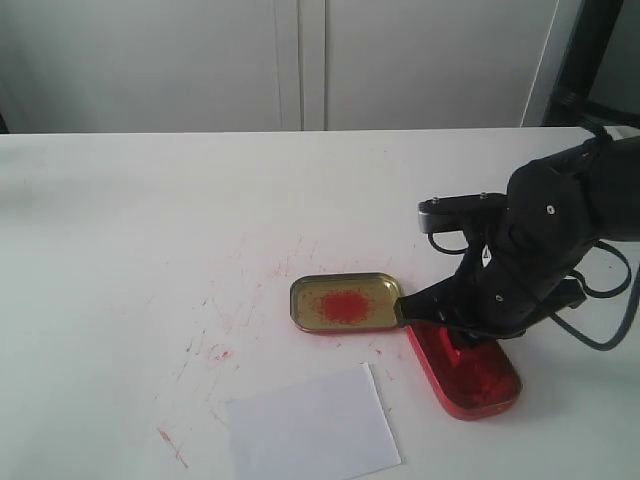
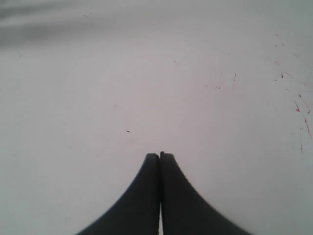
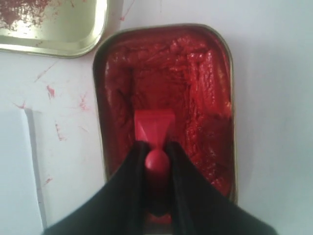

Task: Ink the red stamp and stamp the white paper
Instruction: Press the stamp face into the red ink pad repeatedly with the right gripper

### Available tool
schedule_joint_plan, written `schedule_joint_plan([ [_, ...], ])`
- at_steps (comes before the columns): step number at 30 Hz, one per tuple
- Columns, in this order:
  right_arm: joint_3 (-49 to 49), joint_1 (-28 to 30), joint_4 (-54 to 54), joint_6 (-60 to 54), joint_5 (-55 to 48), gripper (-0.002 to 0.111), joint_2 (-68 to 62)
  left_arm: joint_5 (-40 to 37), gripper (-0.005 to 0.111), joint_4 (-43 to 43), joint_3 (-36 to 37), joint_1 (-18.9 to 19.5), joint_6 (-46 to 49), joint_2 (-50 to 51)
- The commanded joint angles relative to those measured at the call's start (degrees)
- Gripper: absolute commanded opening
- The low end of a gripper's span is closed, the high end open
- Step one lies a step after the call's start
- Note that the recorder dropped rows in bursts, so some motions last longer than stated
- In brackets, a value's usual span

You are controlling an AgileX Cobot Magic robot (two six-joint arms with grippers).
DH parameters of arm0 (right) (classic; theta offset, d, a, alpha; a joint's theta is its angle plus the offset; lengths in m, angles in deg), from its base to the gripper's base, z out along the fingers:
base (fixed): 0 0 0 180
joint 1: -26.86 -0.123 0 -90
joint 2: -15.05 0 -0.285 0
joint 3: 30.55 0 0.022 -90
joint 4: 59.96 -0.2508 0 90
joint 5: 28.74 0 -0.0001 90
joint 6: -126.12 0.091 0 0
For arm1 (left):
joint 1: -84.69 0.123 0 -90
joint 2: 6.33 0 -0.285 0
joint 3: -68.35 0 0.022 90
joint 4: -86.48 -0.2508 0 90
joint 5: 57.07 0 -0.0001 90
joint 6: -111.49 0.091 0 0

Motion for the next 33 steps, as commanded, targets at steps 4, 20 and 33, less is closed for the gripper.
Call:
schedule_joint_plan([
  [4, -0.1, -0.1, 1.8, 0.8, 1.6, 0.0, 0.0, 0.0, 0.0, 0.6, 0.2, 0.1, 0.0, -0.3],
  [20, 4.7, -0.1, 1.8, 1.8, -2.5, 0.0, -3.3, 0.0, 0.0, 0.6, 0.2, 0.1, 0.0, -0.3],
  [33, 4.7, -0.1, 2.6, 1.8, -2.6, 0.0, -5.5, 0.0, 0.0, 0.6, 0.2, 0.1, 0.0, -0.3],
])
